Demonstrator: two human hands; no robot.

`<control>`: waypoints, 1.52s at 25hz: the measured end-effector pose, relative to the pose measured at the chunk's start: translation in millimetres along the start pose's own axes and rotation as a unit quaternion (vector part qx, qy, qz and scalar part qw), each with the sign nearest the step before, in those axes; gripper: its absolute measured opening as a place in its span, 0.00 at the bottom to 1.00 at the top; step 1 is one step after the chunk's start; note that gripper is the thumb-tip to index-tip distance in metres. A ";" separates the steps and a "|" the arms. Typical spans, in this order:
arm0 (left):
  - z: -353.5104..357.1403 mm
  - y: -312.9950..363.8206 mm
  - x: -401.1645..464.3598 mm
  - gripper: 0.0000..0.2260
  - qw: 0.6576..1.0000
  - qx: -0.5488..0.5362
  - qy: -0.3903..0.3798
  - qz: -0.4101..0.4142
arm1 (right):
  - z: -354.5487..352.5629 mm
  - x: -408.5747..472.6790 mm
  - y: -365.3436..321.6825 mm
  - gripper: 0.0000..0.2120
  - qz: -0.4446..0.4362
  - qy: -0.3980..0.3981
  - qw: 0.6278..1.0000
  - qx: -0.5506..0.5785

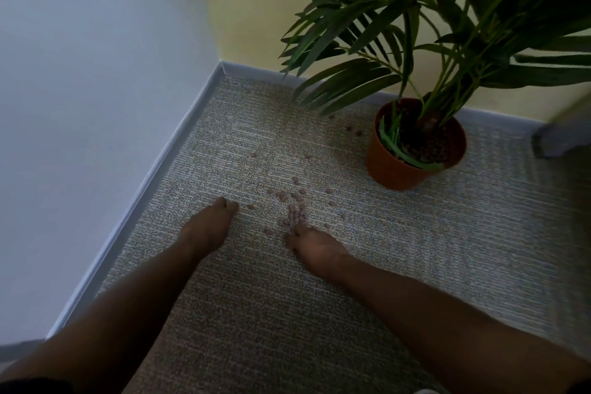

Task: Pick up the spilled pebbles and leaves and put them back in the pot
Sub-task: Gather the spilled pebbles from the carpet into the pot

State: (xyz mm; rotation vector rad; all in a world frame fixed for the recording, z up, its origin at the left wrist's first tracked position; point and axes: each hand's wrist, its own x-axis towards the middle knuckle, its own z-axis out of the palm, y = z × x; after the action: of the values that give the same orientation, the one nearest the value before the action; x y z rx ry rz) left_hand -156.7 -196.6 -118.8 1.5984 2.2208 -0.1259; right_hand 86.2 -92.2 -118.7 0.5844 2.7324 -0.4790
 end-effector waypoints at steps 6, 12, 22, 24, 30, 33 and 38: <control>5.4 5.2 9.3 0.08 1.000 0.014 0.013 -0.001 | 0.1 1.5 3.6 0.20 0.032 0.034 0.998 0.033; 5.0 68.5 15.3 0.06 0.990 -0.111 0.043 0.073 | -12.2 -5.9 43.7 0.20 0.177 0.144 0.963 0.143; 29.3 79.6 17.3 0.07 0.987 -0.128 0.029 0.096 | -16.0 2.7 81.7 0.32 0.261 0.120 0.924 0.254; 33.3 80.0 17.9 0.07 0.988 -0.100 0.034 0.113 | -20.6 13.5 85.3 0.33 0.252 0.124 0.923 0.263; 40.1 80.2 18.5 0.08 0.987 -0.043 0.032 0.154 | -30.1 32.7 102.3 0.28 0.194 0.087 0.954 0.210; 40.7 79.7 11.8 0.06 0.984 -0.031 0.033 0.173 | -31.2 32.9 102.1 0.23 0.162 0.074 0.966 0.187; 33.2 78.3 1.8 0.08 0.983 -0.055 0.030 0.172 | -34.6 30.0 93.0 0.18 0.127 0.049 0.981 0.139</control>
State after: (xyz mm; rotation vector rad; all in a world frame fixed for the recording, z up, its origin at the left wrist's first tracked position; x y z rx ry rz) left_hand -75.8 -178.2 -137.5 1.9147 1.9189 0.1400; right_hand 93.2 11.2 -122.2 1.0367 2.6461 -0.7894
